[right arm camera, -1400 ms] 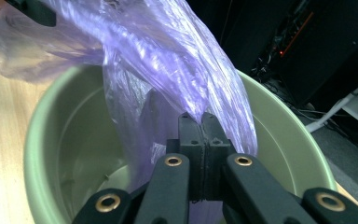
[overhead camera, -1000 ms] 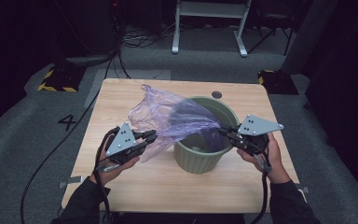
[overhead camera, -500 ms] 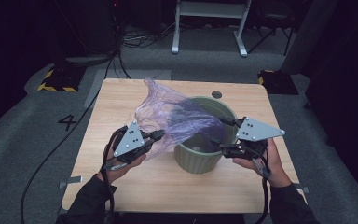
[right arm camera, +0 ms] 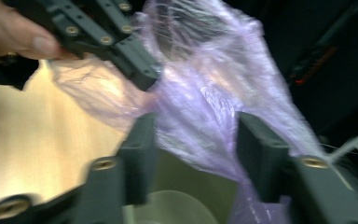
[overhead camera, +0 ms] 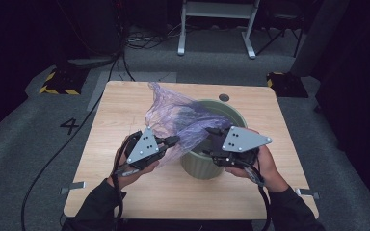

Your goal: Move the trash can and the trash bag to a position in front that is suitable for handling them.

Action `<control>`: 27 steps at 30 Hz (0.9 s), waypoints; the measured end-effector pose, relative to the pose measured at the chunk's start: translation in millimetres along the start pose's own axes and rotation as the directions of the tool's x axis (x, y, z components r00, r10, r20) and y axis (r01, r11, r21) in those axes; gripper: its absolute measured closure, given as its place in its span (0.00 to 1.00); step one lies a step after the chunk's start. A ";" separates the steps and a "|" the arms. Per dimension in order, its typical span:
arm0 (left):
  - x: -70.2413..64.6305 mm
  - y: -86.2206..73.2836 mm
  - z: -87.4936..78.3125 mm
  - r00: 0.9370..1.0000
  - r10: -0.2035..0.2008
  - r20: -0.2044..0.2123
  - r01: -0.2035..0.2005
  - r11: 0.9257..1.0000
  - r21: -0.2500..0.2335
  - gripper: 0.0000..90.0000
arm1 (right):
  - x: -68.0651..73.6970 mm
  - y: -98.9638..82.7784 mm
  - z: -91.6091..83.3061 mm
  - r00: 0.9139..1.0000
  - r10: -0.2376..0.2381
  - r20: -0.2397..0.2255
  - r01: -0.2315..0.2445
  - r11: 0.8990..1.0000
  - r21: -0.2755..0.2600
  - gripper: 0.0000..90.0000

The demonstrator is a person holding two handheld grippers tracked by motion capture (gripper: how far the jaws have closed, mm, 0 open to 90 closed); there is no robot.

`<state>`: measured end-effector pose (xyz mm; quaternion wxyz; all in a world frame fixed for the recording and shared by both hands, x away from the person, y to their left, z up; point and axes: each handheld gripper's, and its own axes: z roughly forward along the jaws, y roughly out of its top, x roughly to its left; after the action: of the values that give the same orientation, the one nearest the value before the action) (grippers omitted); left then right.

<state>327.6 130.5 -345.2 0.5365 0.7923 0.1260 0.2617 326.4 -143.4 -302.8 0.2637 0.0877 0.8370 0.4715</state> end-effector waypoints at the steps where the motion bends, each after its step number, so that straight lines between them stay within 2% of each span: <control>1: -0.5 0.6 0.1 1.000 -0.001 0.003 0.001 1.000 -0.002 0.98 | -0.4 -1.4 3.9 0.999 0.022 -0.037 -0.022 1.000 0.001 0.75; 4: -0.7 2.0 -0.4 1.000 -0.002 0.010 0.002 1.000 -0.011 0.93 | 0.1 -2.6 7.3 0.999 0.019 -0.049 -0.018 1.000 0.005 0.91; 5: -0.8 2.2 -0.7 1.000 -0.010 0.010 0.010 1.000 -0.016 0.93 | 0.1 -2.6 7.3 0.999 0.019 -0.049 -0.018 1.000 0.005 0.91; 6: -0.6 2.3 -1.0 1.000 -0.019 0.006 0.019 0.999 -0.025 0.79 | -0.2 -3.6 7.8 0.999 0.021 -0.050 -0.021 1.000 0.007 0.96; 8: 0.9 1.5 -3.3 0.999 -0.039 -0.003 0.039 0.999 -0.028 0.72 | -1.6 -5.3 6.8 0.999 0.029 -0.046 -0.029 1.000 0.006 1.00; 9: 0.9 1.5 -3.3 0.999 -0.039 -0.003 0.039 0.999 -0.028 0.68 | -1.6 -5.3 6.8 0.999 0.029 -0.046 -0.029 1.000 0.006 1.00; 10: 1.6 0.8 -5.0 0.999 -0.046 -0.010 0.046 0.998 -0.035 0.68 | -2.7 -6.6 5.8 0.999 0.032 -0.042 -0.032 0.999 0.007 1.00; 11: 2.5 0.2 -6.7 0.998 -0.054 -0.016 0.053 0.998 -0.044 0.60 | -4.6 -9.4 3.8 0.999 0.038 -0.028 -0.038 0.999 0.006 1.00; 13: 3.6 -0.9 -10.4 0.997 -0.071 -0.011 0.070 0.996 -0.062 0.58 | -5.7 -10.8 2.7 0.999 0.042 -0.024 -0.042 0.999 0.006 1.00; 16: 4.2 -1.1 -14.8 0.997 -0.071 -0.025 0.069 0.996 -0.064 0.46 | -8.7 -15.1 1.0 0.998 0.056 -0.009 -0.056 0.998 0.013 1.00; 18: 5.8 -3.2 -19.1 0.993 -0.101 -0.056 0.098 0.993 -0.060 0.35 | -9.9 -16.6 0.6 0.998 0.064 -0.004 -0.064 0.998 0.014 1.00; 21: 7.7 -7.6 -22.6 0.990 -0.125 -0.067 0.122 0.991 -0.049 0.26 | -11.0 -17.9 -0.1 0.998 0.069 0.000 -0.069 0.998 0.014 1.00; 23: 7.7 -15.3 -27.6 0.987 -0.144 -0.078 0.140 0.989 -0.048 0.23 | -12.2 -19.6 -1.5 0.997 0.077 0.000 -0.077 0.997 0.011 1.00; 25: 7.5 -23.5 -32.5 0.986 -0.154 -0.071 0.151 0.987 -0.047 0.21 | -13.0 -20.8 -2.2 0.997 0.080 0.003 -0.080 0.997 0.010 1.00; 26: 8.6 -29.4 -36.7 0.987 -0.159 -0.030 0.158 0.987 -0.034 0.19 | -13.4 -21.4 -2.6 0.996 0.084 0.004 -0.084 0.996 0.009 1.00; 27: 8.6 -29.4 -36.7 0.987 -0.159 -0.030 0.158 0.987 -0.034 0.18 | -13.4 -21.4 -2.6 0.996 0.084 0.004 -0.084 0.996 0.009 1.00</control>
<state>317.0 175.0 -359.2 0.5660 0.7668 0.1930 0.2332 338.5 -162.1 -314.8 0.2449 0.1248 0.8341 0.4782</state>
